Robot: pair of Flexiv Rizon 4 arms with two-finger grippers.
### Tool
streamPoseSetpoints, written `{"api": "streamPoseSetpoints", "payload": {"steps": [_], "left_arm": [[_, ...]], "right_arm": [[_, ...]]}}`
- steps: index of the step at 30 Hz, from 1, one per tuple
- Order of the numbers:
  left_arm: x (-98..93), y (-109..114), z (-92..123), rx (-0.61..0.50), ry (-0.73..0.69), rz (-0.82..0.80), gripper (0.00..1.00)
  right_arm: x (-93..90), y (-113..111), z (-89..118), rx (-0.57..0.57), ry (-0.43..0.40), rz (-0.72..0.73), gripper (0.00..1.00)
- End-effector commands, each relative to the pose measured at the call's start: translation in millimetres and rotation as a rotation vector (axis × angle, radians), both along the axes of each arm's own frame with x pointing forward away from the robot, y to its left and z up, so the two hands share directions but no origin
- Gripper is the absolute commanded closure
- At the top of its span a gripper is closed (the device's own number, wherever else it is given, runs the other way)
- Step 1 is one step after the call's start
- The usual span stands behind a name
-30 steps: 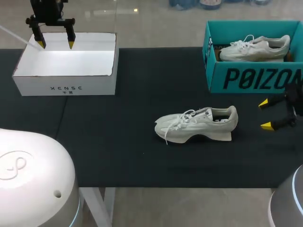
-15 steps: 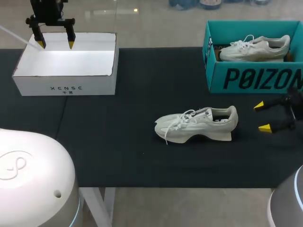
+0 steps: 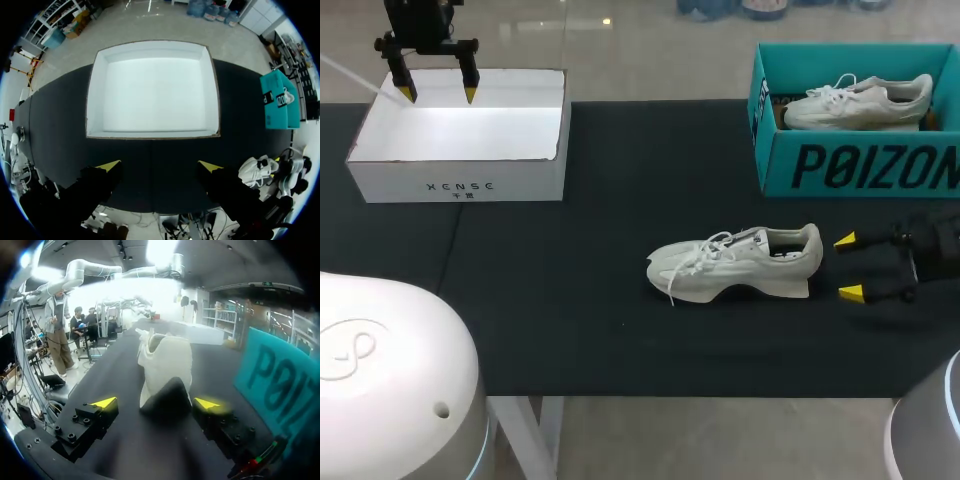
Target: Take the shoe out of the shoebox, open the shoe tongue, remove and reinsert the insole, then place the shoe into the shoebox
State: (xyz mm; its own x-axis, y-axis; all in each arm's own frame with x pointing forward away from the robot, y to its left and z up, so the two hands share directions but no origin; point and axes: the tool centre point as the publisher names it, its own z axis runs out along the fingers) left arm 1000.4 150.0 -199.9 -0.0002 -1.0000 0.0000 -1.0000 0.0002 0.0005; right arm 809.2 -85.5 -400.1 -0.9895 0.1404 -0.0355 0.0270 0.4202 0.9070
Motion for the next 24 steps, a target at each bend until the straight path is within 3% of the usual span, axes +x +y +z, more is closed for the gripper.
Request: {"api": "streamPoseSetpoints", "payload": {"steps": [1,11,24], "left_arm": [[-0.4,0,0,0.0,0.0,0.0,0.0],[-0.4,0,0,0.0,0.0,0.0,0.0],[-0.4,0,0,0.0,0.0,0.0,0.0]], "right_arm": [[3.5,9,-5,0.008,-0.023,-0.038,0.0],[30.3,19,0,0.003,-0.04,-0.018,0.0],[28.4,38,-16,0.011,-0.005,0.029,0.0]]}}
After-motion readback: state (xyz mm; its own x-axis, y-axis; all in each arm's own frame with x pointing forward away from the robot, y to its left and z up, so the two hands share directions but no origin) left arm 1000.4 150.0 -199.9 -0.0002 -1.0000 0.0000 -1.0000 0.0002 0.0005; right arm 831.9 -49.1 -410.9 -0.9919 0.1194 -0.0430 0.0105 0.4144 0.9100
